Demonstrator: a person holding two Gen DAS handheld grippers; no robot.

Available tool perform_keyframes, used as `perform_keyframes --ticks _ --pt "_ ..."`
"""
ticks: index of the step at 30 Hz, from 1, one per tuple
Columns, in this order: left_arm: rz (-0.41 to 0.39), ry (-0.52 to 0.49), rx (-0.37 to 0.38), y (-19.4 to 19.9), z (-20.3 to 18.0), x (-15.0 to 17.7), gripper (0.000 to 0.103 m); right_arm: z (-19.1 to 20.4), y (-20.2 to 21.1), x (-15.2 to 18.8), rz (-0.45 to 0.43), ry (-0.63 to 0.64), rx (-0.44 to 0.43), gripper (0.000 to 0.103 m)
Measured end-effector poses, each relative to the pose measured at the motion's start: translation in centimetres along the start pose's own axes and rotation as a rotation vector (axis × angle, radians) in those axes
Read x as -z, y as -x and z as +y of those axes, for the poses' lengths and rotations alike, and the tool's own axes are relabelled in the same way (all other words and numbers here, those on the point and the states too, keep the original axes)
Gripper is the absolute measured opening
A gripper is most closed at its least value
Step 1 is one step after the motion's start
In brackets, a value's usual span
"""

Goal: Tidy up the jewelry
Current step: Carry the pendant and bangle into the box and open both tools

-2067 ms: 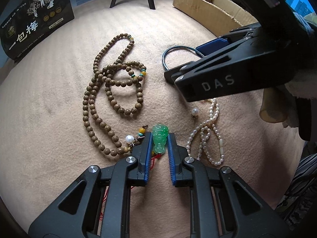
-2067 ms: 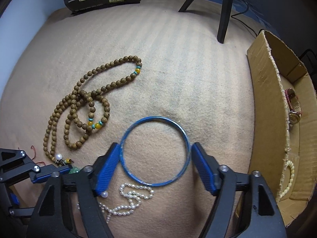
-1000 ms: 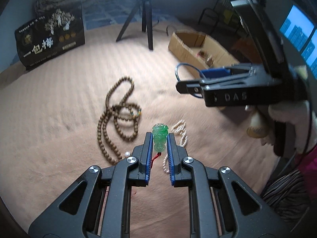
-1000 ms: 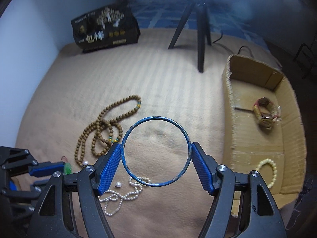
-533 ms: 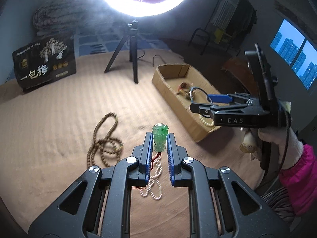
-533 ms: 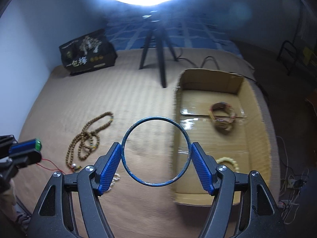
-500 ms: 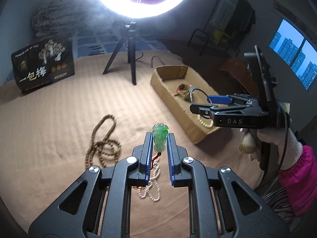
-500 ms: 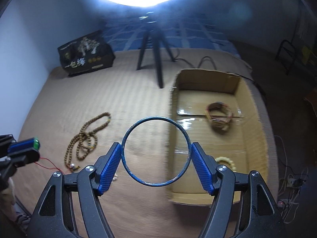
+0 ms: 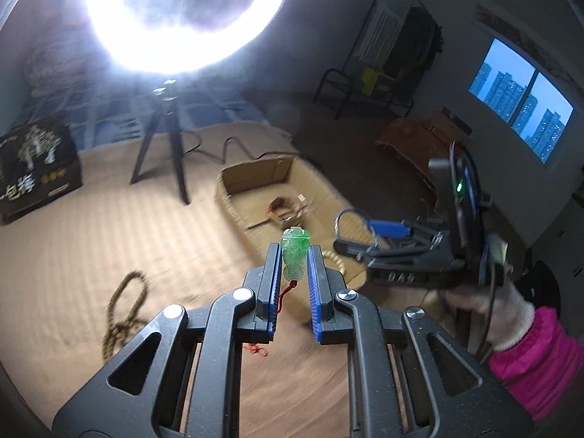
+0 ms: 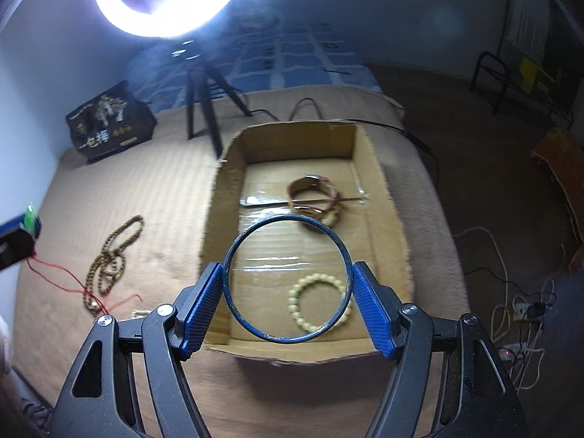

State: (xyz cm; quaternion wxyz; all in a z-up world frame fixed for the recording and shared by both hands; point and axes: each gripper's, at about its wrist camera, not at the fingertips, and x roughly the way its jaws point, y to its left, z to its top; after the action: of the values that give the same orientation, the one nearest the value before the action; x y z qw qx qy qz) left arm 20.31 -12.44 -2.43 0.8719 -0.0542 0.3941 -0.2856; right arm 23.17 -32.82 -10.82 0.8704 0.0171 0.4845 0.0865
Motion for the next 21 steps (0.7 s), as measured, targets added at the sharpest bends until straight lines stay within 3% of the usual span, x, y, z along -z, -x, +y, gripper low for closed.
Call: perform_keyframes --ticks 11,21 --pt "-0.031 -0.016 0.054 -4.6 -3.2 -4.2 0.013 -3.1 -0.8 -0.2 0.005 -0.050 0.011 0.071" --pt "0.018 -0.002 0.039 -10.0 -2.7 -4.1 0.013 -4.0 -2.8 -0.4 0.034 -0.072 0.001 0.071"
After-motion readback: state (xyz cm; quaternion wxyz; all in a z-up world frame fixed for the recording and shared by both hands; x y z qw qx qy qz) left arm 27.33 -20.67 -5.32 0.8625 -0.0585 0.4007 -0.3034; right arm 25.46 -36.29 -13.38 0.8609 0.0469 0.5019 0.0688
